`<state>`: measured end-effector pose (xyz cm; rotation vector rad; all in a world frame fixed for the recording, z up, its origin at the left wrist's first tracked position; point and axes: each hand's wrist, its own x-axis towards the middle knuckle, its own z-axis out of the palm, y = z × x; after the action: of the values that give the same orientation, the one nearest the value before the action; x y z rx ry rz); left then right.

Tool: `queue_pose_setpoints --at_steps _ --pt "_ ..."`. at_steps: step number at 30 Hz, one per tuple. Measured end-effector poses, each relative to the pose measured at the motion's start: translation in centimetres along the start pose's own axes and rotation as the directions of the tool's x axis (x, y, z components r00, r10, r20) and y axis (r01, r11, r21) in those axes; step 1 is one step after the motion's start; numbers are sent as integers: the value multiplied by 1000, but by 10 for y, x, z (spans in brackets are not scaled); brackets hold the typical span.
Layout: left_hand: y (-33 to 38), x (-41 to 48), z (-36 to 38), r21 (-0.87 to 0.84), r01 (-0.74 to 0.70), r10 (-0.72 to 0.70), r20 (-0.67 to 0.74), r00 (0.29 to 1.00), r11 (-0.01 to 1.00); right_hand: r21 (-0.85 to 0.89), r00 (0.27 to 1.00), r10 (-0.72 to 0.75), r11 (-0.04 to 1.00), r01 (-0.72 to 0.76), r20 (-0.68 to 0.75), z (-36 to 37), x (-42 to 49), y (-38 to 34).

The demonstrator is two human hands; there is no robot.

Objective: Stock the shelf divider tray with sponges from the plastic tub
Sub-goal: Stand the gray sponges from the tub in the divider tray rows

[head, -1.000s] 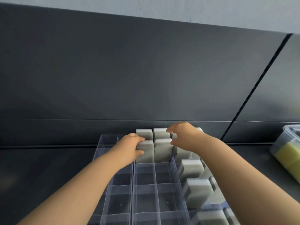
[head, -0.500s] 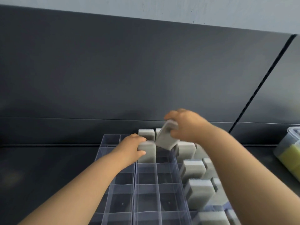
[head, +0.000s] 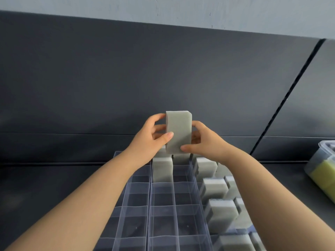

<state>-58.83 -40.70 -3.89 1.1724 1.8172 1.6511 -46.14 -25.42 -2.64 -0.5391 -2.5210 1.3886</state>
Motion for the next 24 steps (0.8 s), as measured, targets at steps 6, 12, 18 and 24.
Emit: queue_pose_setpoints --at_steps 6,12,18,24 --pt "-4 -4 8 120 25 -27 16 1000 992 45 993 -67 996 72 -99 -6 2 -5" --pt "-23 -7 -3 472 26 -35 11 999 881 -230 991 -95 971 70 -97 -14 -1 1" --pt "-42 -18 -14 806 20 -242 154 958 592 -405 997 -77 912 59 -27 -10 -1 11" --pt "-48 -18 -9 838 -4 -234 156 960 546 -485 993 -116 870 91 -21 -13 -3 8"
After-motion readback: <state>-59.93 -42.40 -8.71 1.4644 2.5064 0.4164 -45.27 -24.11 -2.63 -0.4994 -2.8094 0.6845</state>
